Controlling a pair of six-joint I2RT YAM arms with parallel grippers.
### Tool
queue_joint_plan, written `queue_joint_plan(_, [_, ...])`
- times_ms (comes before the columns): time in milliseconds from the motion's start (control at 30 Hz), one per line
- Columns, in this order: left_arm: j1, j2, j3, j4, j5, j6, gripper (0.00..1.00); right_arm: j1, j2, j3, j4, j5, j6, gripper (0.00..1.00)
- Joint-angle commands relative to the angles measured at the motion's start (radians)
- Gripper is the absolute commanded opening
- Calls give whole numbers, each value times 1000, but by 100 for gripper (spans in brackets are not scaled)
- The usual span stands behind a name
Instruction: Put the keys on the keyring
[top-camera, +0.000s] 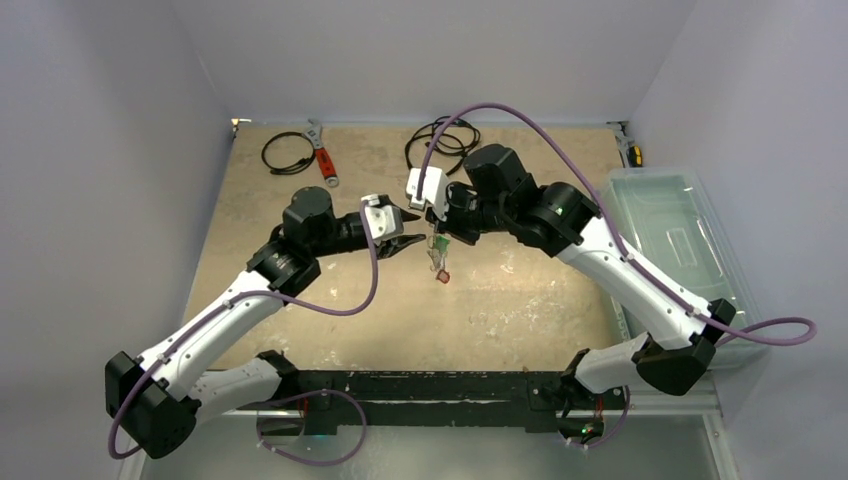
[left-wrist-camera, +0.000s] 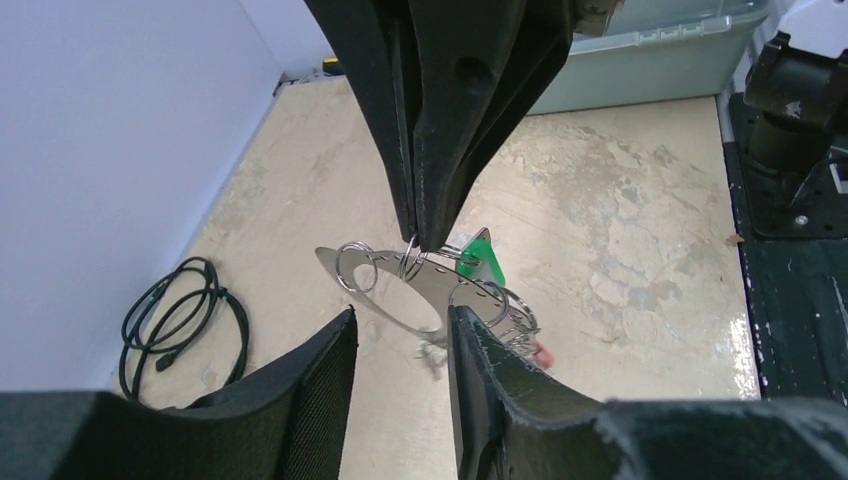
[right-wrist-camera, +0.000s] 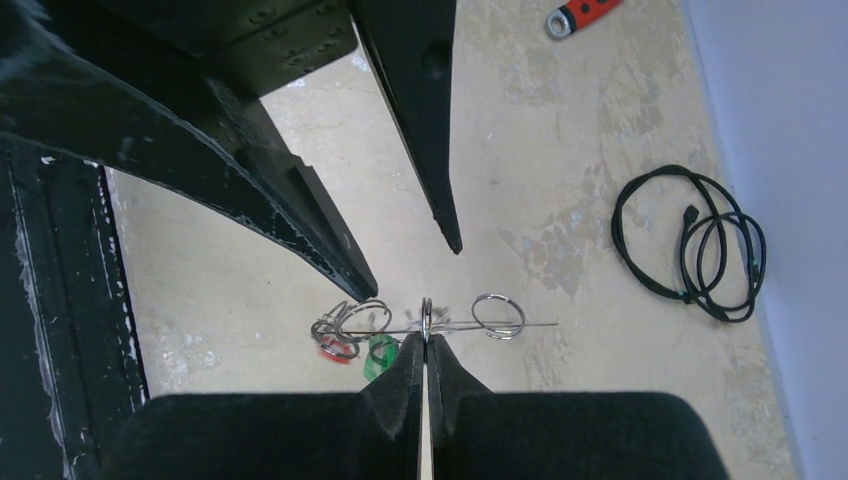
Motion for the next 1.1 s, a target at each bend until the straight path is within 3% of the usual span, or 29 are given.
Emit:
queue_joint_plan(0, [-15,26,43,45,54,52,34,15,-29,-5,51,-9,-16,0])
queue_joint_plan(500, [-46,74,72,2,44,89,11,37,-14,-18,57,-17,-23,0])
queue_joint_plan(600, [-49,79,74,-3,57,100,0,41,-15,-18,60,-20,-26,0])
queue_joint_plan(733, [-49,76,60,21,83,88,0,42,-41,-39,99,-12,-32,0])
queue_joint_plan(800, [-50,58,21,101,82,36,0,42,-70,-66,152,25,-23,0])
queue_joint_plan(833, [-49,43,-5,167,76,-4,0,42,-86,-82,178,51,-11,5])
queue_joint_plan(867, [-48,29,-43,236,67,-52,0,42,-108,-96,207,63,3,18])
queue_joint_plan(933, [-48,7,-95,371,50,-140,0,41,-150,-128,277,100,9,31])
queue_joint_plan(1067, [-48,-33,-188,642,13,-306,0,-7,-275,-238,480,68,42,34])
